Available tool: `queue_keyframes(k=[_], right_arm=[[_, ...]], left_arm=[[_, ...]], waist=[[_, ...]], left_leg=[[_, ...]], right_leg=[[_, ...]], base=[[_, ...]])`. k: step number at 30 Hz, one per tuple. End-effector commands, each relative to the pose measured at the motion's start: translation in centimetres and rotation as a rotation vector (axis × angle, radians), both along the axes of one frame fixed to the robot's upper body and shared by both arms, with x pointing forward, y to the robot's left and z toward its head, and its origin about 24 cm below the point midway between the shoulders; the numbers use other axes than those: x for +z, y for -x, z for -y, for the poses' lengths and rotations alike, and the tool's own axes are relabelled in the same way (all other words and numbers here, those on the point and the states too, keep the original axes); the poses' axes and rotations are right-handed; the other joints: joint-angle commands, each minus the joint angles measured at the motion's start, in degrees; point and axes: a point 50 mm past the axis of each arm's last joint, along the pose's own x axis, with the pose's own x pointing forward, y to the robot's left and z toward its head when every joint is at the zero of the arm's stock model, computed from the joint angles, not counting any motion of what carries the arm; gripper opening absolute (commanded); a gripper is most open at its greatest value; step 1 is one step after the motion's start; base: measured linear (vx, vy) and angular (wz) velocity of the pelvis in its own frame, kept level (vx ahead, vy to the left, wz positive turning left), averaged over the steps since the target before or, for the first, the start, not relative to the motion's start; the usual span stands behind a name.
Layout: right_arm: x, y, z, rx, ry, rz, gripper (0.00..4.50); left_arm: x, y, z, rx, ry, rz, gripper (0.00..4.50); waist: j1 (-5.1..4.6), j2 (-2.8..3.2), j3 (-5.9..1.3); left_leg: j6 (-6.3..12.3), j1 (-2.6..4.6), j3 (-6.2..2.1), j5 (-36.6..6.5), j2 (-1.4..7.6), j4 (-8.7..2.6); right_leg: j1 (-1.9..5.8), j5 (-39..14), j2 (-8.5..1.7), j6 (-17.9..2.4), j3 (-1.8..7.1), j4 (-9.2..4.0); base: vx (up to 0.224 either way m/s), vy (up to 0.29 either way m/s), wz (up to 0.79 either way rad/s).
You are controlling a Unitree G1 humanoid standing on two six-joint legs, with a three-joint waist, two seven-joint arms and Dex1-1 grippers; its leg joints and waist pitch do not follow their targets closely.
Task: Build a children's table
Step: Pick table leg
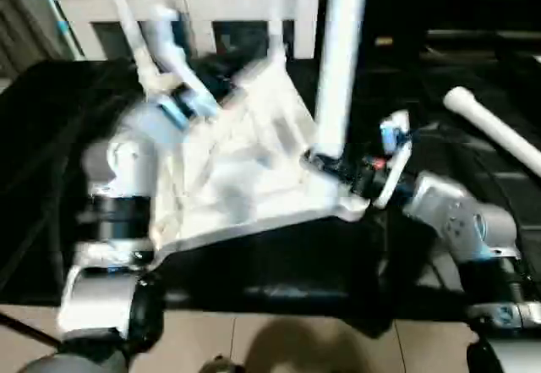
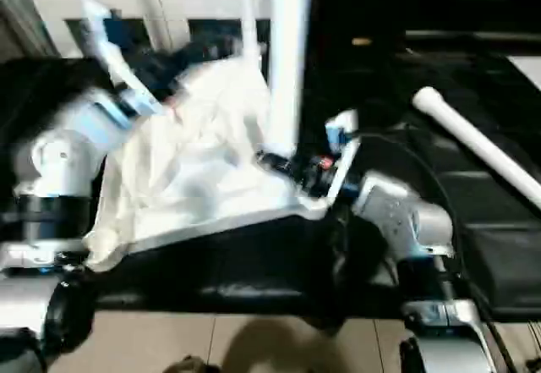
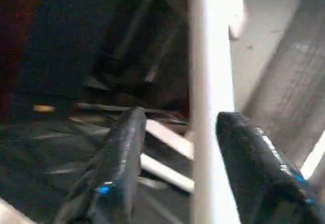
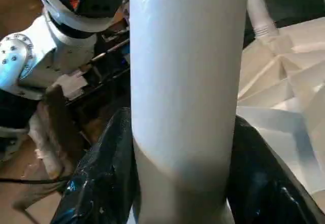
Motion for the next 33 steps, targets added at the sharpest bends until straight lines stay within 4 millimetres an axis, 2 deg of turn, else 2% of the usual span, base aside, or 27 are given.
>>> queue_keyframes(k=[1, 2, 4, 5, 6, 7, 8, 10, 11, 13, 16, 17, 22, 24, 27, 29, 33], right_arm=[[0.8, 0.4, -0.1, 0.04, -0.029, 0.012, 1.89], [0.8, 0.4, -0.1, 0.04, -0.029, 0.012, 1.89], [1.2, 1.2, -0.1, 0.086, -0.021, -0.01, 1.89], [1.3, 1.3, -0.1, 0.095, -0.019, -0.014, 1.89], [1.3, 1.4, -0.1, 0.098, -0.019, -0.015, 1.89], [1.4, 1.5, -0.1, 0.104, -0.018, -0.019, 1.89], [1.5, 1.7, -0.1, 0.127, -0.019, -0.027, 1.89], [1.4, 1.9, -0.2, 0.145, -0.01, -0.033, 1.88], [1.5, 2.2, -0.2, 0.181, -0.007, -0.038, 1.88], [1.5, 2.2, -0.2, 0.181, -0.007, -0.038, 1.88], [1.7, 2.6, -0.2, 0.223, -0.019, -0.04, 1.88], [1.7, 2.7, -0.2, 0.227, -0.018, -0.041, 1.88], [1.6, 3.3, -0.2, 0.275, 0.016, -0.051, 1.88], [1.4, 3.3, 0.0, 0.268, 0.06, -0.051, 1.88], [1.1, 3.0, 0.1, 0.235, 0.101, -0.042, 1.88], [1.1, 2.9, 0.2, 0.231, 0.108, -0.04, 1.88], [1.2, 3.0, 0.3, 0.239, 0.131, -0.032, 1.88]], left_arm=[[-0.1, 0.9, 1.0, -0.118, -0.008, -0.017, 2.67], [-0.1, 0.9, 1.0, -0.118, -0.008, -0.017, 2.92], [-0.5, 2.1, 3.3, -0.254, -0.032, -0.029, 3.02], [-0.5, 2.3, 3.6, -0.277, -0.032, -0.032, 3.07], [-0.5, 2.4, 3.7, -0.284, -0.031, -0.033, 3.18], [-0.5, 2.6, 4.0, -0.298, -0.028, -0.036, 3.18], [-0.3, 3.0, 4.3, -0.334, -0.009, -0.043, 3.41], [-0.4, 3.2, 4.7, -0.352, -0.006, -0.046, 3.49], [-0.6, 3.4, 5.0, -0.369, -0.003, -0.058, 3.64], [-0.6, 3.4, 5.0, -0.369, -0.003, -0.058, 3.86], [-0.7, 3.2, 5.1, -0.37, 0.025, -0.107, 3.89], [-0.7, 3.2, 5.1, -0.372, 0.029, -0.112, 4.24], [-0.8, 3.2, 5.0, -0.384, 0.036, -0.155, 4.28], [-1.8, 2.5, 4.9, -0.278, -0.084, -0.15, 4.28], [-2.4, 1.4, 4.6, -0.163, -0.132, -0.179, 4.28], [-2.5, 1.3, 4.4, -0.147, -0.154, -0.182, 4.28], [-2.4, 0.7, 4.0, -0.096, -0.117, -0.219, 4.28]], waist=[[0.32, -1.38, -4.6], [0.12, -1.36, -4.48], [-0.01, -1.24, -4.45], [-0.04, -1.27, -4.51], [0.01, -1.31, -4.6], [-0.04, -1.32, -4.7], [-0.06, -1.4, -4.7], [-0.04, -1.43, -4.66], [-0.03, -1.71, -4.69], [0.01, -1.6, -4.69], [0.01, -1.61, -4.75], [0.08, -1.65, -4.72], [0.08, -1.62, -4.67], [0.05, -1.54, -4.63], [-0.06, -1.46, -4.56], [0.0, -1.57, -4.73], [0.03, -1.54, -4.9]], left_leg=[[3.91, 0.75, -0.35, -8.76, 1.94, -3.81], [3.28, 0.83, -0.42, -9.63, 1.96, -4.01], [2.29, 1.01, -0.57, -10.13, 2.1, -4.34], [2.14, 1.14, -0.62, -9.87, 2.2, -4.35], [2.34, 1.05, -0.54, -9.28, 2.12, -4.25], [2.39, 0.81, -0.63, -8.6, 2.02, -4.27], [2.5, 0.75, -0.59, -8.29, 1.95, -4.19], [2.64, 0.67, -0.59, -8.26, 1.85, -4.16], [2.89, 0.54, -0.48, -7.4, 1.71, -4.04], [3.06, 0.52, -0.51, -7.0, 1.73, -4.03], [3.0, 0.59, -0.47, -6.79, 1.74, -3.96], [3.13, 0.57, -0.5, -6.62, 1.77, -3.97], [3.24, 0.56, -0.56, -6.59, 1.72, -3.97], [3.17, 0.63, -0.71, -7.29, 1.83, -4.14], [2.45, 0.6, -0.77, -7.78, 1.83, -4.24], [2.08, 0.55, -0.78, -7.07, 1.74, -4.21], [2.73, 0.51, -0.69, -6.0, 1.77, -3.95]], right_leg=[[3.5, -17.91, -2.92, -12.43, 2.0, -4.26], [3.25, -20.6, -2.79, -11.14, 2.0, -4.66], [3.32, -21.37, -2.68, -9.68, 2.1, -4.96], [3.35, -20.65, -2.67, -9.82, 2.13, -4.78], [3.27, -19.37, -2.66, -10.2, 2.18, -4.8], [3.54, -18.22, -2.66, -10.35, 2.13, -4.62], [3.6, -17.39, -2.63, -10.46, 2.12, -4.54], [3.64, -17.77, -2.71, -10.41, 2.08, -4.64], [3.75, -17.76, -2.65, -9.98, 2.11, -4.71], [3.73, -17.89, -2.67, -9.86, 2.09, -4.73], [3.69, -18.08, -2.57, -9.75, 2.02, -4.67], [3.68, -17.97, -2.58, -9.75, 2.03, -4.75], [3.75, -18.17, -2.48, -9.61, 1.95, -4.85], [3.69, -19.66, -2.46, -8.25, 1.96, -5.1], [3.66, -20.9, -2.49, -6.58, 1.98, -5.31], [3.79, -20.04, -2.6, -6.83, 1.98, -5.15], [3.8, -15.62, -2.56, -9.38, 1.96, -4.62]], base=[[0.0, 0.0, 0.0], [0.0, 0.0, 0.0], [0.0, 0.0, 0.0], [0.0, 0.0, 0.0], [0.0, 0.0, 0.0], [0.0, 0.0, 0.0], [0.0, 0.0, 0.0], [0.0, 0.0, 0.0], [0.0, 0.0, 0.0], [0.0, 0.0, 0.0], [0.0, 0.0, 0.0], [0.0, 0.0, 0.0], [0.0, 0.0, 0.0], [0.0, 0.0, 0.0], [0.0, 0.0, 0.0], [0.0, 0.0, 0.0], [0.0, 0.0, 0.0]])
